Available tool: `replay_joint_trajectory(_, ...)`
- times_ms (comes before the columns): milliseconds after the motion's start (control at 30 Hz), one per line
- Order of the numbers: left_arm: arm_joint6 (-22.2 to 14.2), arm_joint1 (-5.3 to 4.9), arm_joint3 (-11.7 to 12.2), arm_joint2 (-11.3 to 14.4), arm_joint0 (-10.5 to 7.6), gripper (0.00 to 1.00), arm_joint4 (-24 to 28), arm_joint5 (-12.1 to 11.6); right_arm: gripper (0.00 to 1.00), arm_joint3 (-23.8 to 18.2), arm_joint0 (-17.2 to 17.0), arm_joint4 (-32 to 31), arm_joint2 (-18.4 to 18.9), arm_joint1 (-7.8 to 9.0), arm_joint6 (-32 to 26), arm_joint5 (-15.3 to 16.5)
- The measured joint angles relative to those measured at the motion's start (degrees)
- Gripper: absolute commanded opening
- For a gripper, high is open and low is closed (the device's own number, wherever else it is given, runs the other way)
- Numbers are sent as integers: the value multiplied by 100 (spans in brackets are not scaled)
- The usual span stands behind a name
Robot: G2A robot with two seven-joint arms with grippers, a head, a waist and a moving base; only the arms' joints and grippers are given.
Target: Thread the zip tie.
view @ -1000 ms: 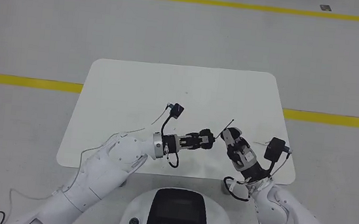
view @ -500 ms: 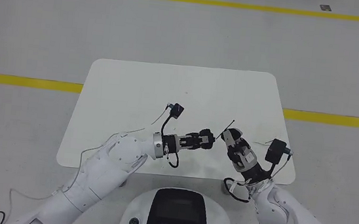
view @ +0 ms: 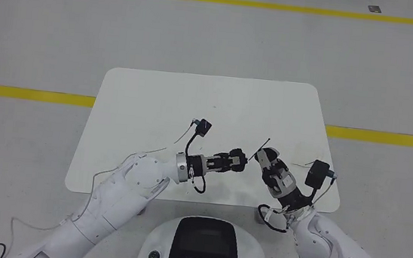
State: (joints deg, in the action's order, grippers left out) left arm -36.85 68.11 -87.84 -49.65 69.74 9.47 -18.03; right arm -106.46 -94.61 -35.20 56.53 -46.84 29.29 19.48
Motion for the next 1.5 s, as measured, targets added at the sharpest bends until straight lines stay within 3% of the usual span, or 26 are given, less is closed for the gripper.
replay_joint_trajectory(1500, 0, 0, 0, 0, 0, 0, 0, 0, 0, 155, 222, -71, -214, 18, 149, 0)
